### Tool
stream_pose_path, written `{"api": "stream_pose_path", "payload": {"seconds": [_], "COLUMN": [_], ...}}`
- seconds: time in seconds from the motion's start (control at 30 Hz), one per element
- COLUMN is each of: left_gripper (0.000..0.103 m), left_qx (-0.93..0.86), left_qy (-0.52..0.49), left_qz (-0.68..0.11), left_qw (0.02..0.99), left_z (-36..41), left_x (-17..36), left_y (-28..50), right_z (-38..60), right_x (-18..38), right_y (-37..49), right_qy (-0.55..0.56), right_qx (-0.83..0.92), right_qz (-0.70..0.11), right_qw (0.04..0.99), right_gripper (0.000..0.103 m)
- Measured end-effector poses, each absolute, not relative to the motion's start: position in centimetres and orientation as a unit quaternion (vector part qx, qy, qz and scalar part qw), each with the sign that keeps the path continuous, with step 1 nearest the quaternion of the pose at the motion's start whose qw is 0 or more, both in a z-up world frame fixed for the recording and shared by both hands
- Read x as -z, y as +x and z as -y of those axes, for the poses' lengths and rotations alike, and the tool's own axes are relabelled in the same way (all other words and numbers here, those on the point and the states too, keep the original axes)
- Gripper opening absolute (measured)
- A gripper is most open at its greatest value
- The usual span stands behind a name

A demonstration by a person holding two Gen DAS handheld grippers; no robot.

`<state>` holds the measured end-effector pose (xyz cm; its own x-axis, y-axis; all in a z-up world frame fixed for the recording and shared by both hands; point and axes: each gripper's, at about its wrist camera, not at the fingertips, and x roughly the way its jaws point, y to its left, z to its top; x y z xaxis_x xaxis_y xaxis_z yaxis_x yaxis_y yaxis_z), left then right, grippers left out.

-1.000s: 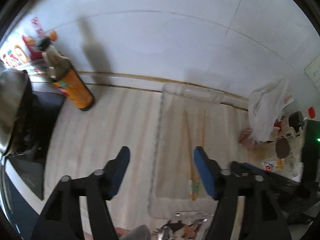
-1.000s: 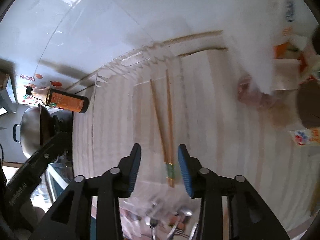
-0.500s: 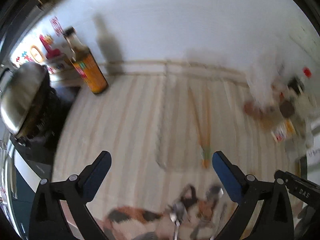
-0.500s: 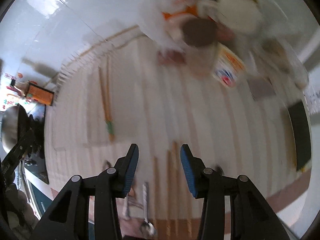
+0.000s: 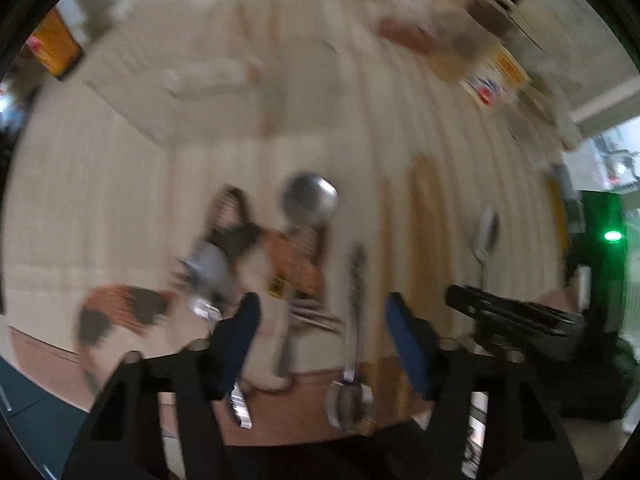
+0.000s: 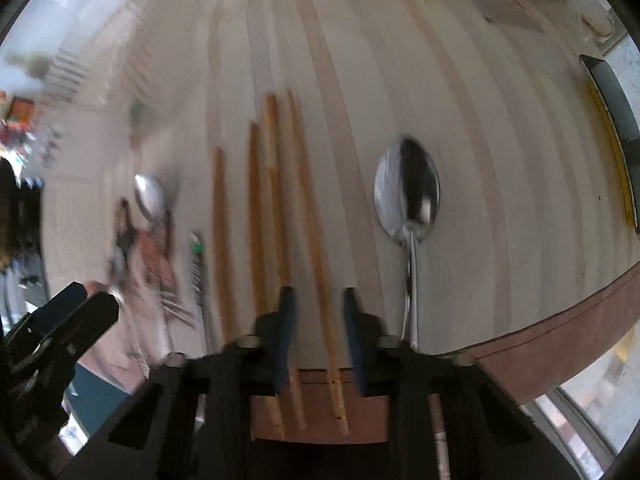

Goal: Organize utensils
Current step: 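Move both open tools back to the utensils on the placemat, then grasp a chopstick beside the large spoon with the right tool while the left tool grasps another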

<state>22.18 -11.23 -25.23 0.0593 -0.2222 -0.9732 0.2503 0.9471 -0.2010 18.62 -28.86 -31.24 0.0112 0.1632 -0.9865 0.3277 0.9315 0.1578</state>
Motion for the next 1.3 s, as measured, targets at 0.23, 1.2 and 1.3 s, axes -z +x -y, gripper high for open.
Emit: {"api": "stream_pose_path", "payload": {"seconds": [0.23,1.2,1.3], "left_gripper": [0.031,0.000,0.000], "left_qx": [0.200,0.192,0.194], "left_qy": [0.023,0.095,0.089], "left_qz": [-0.682,-0.667,-0.665], "left_qw": [0.703,0.714,0.716], "left_z": [15.2,18.7,18.5], "left_x": [27.0,29.8,29.0], "left_y": [21.3,19.8,19.5], "right_z": [31.6,35.5,35.7], "right_x": [31.1,30.5,30.4], "right_y": [15.8,12.7,12.5], "right_qy": [0.182,0.221,0.226], "right_qx": [0.094,0.106,0.103], "right_qz": [-0.688,-0.681,-0.681], "right_qw": [0.696,0.690,0.689], "right_gripper": [0.005,0.004,0.002]}}
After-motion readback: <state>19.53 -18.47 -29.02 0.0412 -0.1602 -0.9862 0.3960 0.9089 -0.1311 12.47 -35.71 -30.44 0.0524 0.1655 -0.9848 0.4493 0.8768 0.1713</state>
